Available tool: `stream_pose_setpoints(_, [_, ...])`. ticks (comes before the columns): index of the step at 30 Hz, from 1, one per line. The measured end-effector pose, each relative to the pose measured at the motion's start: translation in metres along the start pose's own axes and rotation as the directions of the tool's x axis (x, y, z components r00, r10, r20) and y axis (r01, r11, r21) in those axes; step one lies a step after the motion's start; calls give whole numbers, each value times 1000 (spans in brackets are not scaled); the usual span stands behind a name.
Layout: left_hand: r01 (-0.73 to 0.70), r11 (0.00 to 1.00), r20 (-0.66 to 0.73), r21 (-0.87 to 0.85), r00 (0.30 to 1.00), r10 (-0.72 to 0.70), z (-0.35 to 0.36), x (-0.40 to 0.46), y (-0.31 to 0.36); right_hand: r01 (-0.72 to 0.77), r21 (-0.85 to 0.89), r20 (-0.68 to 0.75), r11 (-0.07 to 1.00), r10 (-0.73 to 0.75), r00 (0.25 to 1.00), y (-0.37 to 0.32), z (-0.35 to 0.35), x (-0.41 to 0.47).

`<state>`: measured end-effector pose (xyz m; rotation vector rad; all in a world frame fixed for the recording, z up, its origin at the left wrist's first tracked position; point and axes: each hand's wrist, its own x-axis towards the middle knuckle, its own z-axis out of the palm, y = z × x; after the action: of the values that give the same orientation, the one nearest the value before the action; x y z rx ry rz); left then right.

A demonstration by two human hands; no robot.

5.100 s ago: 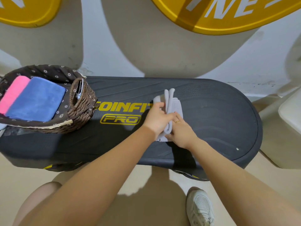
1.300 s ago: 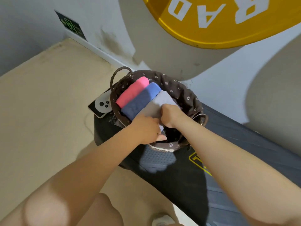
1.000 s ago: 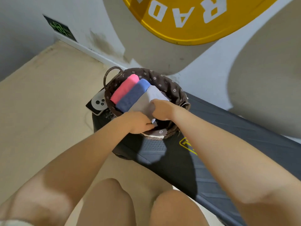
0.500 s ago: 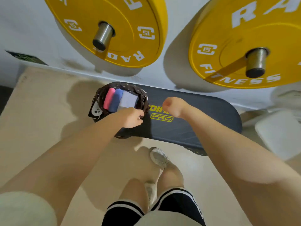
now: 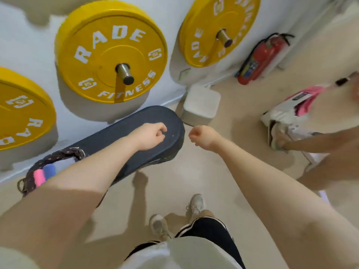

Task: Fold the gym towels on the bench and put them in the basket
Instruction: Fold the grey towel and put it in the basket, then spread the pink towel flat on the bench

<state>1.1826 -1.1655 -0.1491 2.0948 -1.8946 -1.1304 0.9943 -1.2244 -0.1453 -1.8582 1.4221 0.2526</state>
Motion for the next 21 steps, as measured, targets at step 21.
stream_pose_setpoints(21, [-209,976,37,-60,977,211,90,241,334,-227,253,-256,940,292,922,329,-217,19])
